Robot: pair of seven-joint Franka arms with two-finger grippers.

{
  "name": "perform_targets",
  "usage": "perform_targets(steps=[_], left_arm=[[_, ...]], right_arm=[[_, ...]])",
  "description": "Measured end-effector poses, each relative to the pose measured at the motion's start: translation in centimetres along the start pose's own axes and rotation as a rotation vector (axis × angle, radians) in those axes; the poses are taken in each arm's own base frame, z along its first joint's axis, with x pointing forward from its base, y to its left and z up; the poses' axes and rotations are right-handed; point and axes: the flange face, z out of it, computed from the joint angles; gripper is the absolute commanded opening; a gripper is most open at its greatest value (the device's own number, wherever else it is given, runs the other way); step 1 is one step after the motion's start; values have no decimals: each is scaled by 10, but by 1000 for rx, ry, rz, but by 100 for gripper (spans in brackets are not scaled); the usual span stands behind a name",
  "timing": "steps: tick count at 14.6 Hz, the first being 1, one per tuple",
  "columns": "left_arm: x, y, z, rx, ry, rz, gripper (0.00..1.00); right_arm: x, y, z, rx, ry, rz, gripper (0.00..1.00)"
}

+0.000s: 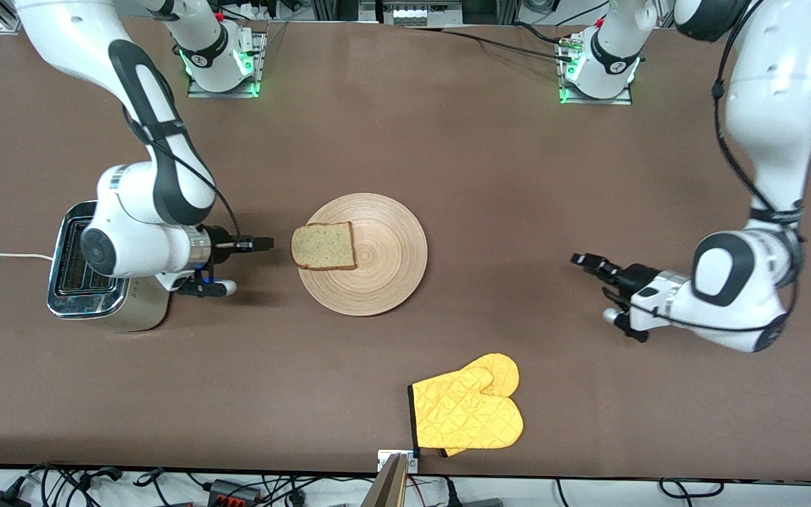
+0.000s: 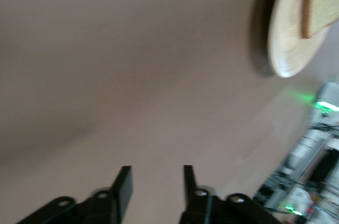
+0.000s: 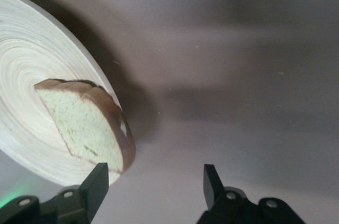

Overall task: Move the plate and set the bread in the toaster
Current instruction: 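Release the plate with the left gripper while the right gripper reaches the bread, then grasp the bread slice with the right gripper while the left gripper withdraws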

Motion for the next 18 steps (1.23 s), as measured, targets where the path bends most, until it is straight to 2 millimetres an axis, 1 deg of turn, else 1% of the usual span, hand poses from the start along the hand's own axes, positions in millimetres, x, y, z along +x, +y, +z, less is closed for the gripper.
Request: perform_targets(steps=[2,3,4,5,7,8,9,11,13,15,16,17,18], left_arm=[[-29,17,-52,152,8,-18,33],[-44,25,-75,247,8,-21,41],[-56,36,-95,327,12,-20,90],[-67,50,-115,389,27,-16,100],[-90,72,-147,455,61,-16,100],[-99,79,-159,466,66,-21,100],[-108,84,-171,492,63,-30,100],[-118,92,-188,562,50,-50,100],[-120,98,-193,586,55,-78,100],[-120,104,-195,585,66,-109,100],[-121,114,-197,585,83,-138,100],[-123,129,-197,584,101,-185,100],[-123,149,-193,584,125,-239,100]], right_arm=[[3,-7,17,10,-11,2,73],[2,-12,22,16,-15,-2,73],[1,-19,27,28,-19,-2,73],[0,-24,31,44,-21,0,73],[3,-27,40,56,-18,8,71],[5,-26,44,55,-16,11,70],[6,-25,48,54,-15,14,67],[7,-25,54,51,-18,15,62],[8,-25,57,50,-21,16,48],[8,-26,57,51,-19,16,38],[8,-27,56,54,-18,16,33],[8,-28,56,55,-18,16,29],[8,-28,56,55,-19,15,26]])
